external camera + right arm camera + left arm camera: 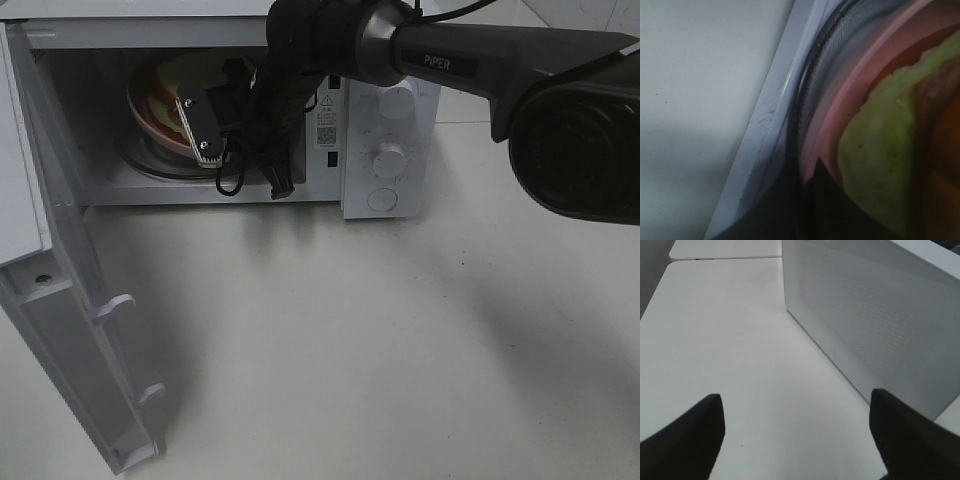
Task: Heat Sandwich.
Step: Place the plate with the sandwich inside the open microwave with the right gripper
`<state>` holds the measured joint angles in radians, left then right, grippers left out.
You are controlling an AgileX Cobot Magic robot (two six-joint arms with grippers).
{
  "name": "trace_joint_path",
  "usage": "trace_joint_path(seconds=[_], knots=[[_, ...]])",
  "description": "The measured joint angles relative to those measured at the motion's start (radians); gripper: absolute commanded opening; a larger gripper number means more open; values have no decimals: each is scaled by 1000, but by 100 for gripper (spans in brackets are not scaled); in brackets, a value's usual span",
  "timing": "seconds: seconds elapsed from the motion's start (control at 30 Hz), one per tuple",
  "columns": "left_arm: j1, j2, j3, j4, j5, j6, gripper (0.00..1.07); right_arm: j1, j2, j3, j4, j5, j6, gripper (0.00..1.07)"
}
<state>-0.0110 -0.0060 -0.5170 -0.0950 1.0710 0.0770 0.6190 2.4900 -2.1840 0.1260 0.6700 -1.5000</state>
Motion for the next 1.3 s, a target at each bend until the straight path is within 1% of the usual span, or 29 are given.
trace_joint_path(seconds=[0.23, 0.5, 0.8, 1.13, 1.17, 1.27, 1.3], knots=[[0, 0, 0, 0, 0, 0, 76, -3, 15, -3, 1, -11, 0, 0], [0, 0, 0, 0, 0, 0, 76, -17, 26, -3, 13, -82, 0, 0], [0, 0, 0, 0, 0, 0, 76, -31, 55, -38, 49, -91, 0, 0], [0, 0, 0, 0, 0, 0, 76, -31, 64, -38, 55, -108, 2, 0], [0, 0, 0, 0, 0, 0, 76, -31, 64, -38, 55, -106, 3, 1], [0, 0, 0, 0, 0, 0, 76, -31, 64, -39, 55, -97, 10, 8], [0, 0, 0, 0, 0, 0, 76, -31, 64, -39, 55, -97, 10, 8]])
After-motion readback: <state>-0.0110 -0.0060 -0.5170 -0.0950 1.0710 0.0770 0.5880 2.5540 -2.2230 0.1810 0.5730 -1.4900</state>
